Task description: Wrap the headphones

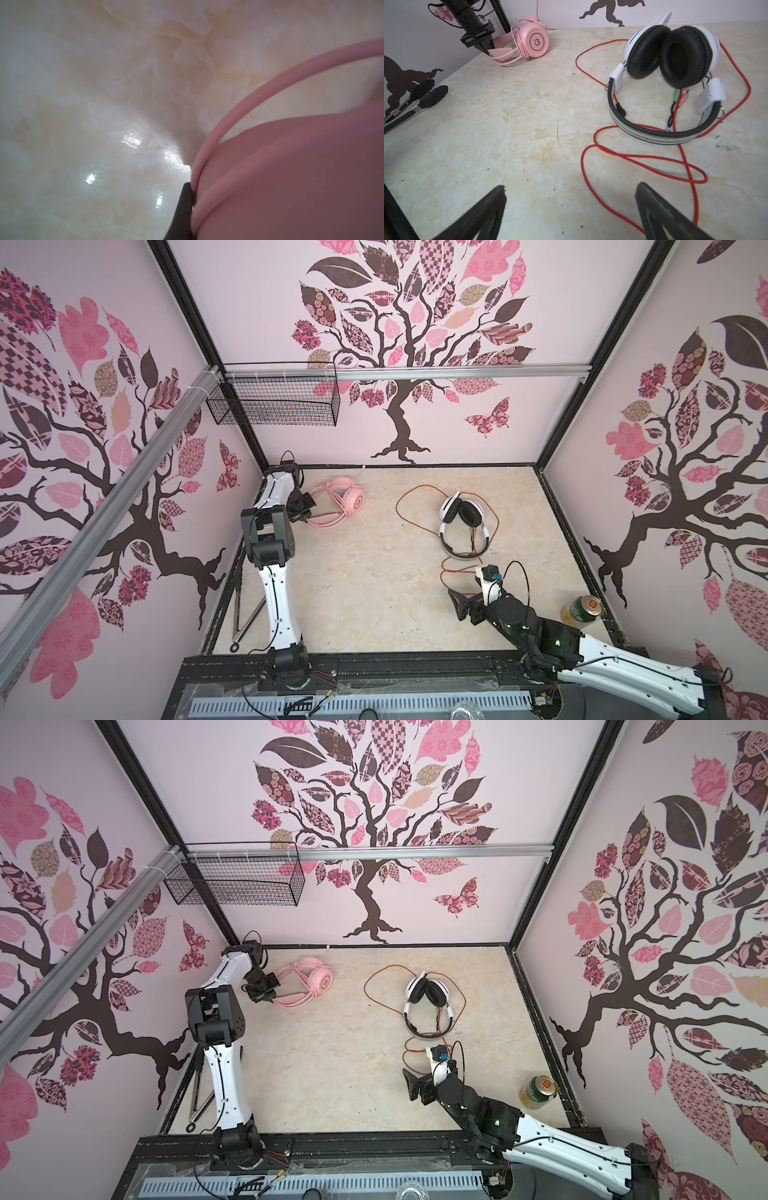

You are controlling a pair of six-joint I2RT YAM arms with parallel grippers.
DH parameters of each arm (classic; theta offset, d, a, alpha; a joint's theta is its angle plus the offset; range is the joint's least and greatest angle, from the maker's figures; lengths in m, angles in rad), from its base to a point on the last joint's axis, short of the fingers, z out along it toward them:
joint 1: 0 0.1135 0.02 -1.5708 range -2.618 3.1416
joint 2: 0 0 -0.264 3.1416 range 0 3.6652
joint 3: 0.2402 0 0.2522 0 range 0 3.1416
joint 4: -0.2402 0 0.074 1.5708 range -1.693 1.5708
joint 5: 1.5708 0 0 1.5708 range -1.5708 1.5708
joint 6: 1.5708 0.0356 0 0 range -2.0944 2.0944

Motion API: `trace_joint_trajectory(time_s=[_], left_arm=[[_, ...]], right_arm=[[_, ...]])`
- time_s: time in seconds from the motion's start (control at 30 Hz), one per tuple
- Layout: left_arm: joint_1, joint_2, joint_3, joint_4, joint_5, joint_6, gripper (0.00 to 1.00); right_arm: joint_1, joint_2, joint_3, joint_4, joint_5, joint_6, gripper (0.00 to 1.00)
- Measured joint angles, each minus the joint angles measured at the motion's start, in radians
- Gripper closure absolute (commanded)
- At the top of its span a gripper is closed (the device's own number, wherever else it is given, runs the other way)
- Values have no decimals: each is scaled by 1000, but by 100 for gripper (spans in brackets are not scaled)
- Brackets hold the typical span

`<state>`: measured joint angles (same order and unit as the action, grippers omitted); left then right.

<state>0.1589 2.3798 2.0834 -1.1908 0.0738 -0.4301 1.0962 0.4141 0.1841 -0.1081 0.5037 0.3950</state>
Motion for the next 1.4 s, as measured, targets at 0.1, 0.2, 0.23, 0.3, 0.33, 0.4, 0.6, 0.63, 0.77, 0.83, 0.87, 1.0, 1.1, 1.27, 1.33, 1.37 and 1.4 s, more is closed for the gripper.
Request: trace_joint_trajectory(time_s=[0.1, 0.2, 0.23, 0.3, 0.33, 0.4, 0.6, 0.63, 0.77, 0.83, 0.87, 1.0, 1.1, 1.27, 1.33, 1.37, 1.4], left_arm=[[0, 0, 0, 1, 3, -6, 78], [0, 0, 0, 2, 6, -8, 74], [0, 0, 0, 2, 7, -8, 73], [0, 0, 0, 2, 8, -10, 66], [0, 0, 0, 3, 9, -11, 63], [-1, 0, 0, 4, 6, -13, 49], [2, -15, -2, 0, -10, -24, 16], [2, -26, -3, -1, -10, -28, 15], [-5, -150, -54, 10, 5, -52, 14], [-19, -277, -116, 34, 14, -67, 14], [-31, -343, -150, 49, 13, -72, 14], [-152, -680, -321, 167, -3, -95, 9], [-296, -836, -390, 258, 0, -97, 8], [-415, -853, -436, 338, 72, -96, 3], [-426, -839, -472, 346, 104, -95, 3], [-433, -839, -486, 346, 112, -95, 3], [-439, -839, -500, 349, 117, -95, 3]], right_arm=[[0, 0, 0, 0, -1, -3, 0], [0, 0, 0, 0, -2, -3, 1], [0, 0, 0, 0, -2, -3, 0], [0, 0, 0, 0, -2, -3, 0], [0, 0, 0, 0, -2, -3, 0], [0, 0, 0, 0, -2, -3, 0], [0, 0, 0, 0, -2, -3, 0], [0, 0, 0, 0, -2, -3, 0], [0, 10, 0, 6, -2, -3, 0], [0, 11, 0, 7, -1, -2, 0], [0, 11, 0, 7, -1, -2, 0], [0, 8, 0, 7, 3, 2, 0], [0, 23, 11, -3, 24, 10, 0], [-29, 172, 109, -8, 41, 5, 0], [-96, 284, 180, 18, -11, -2, 0], [-137, 341, 213, 34, -45, -3, 0], [-198, 408, 255, 54, -93, -3, 1]])
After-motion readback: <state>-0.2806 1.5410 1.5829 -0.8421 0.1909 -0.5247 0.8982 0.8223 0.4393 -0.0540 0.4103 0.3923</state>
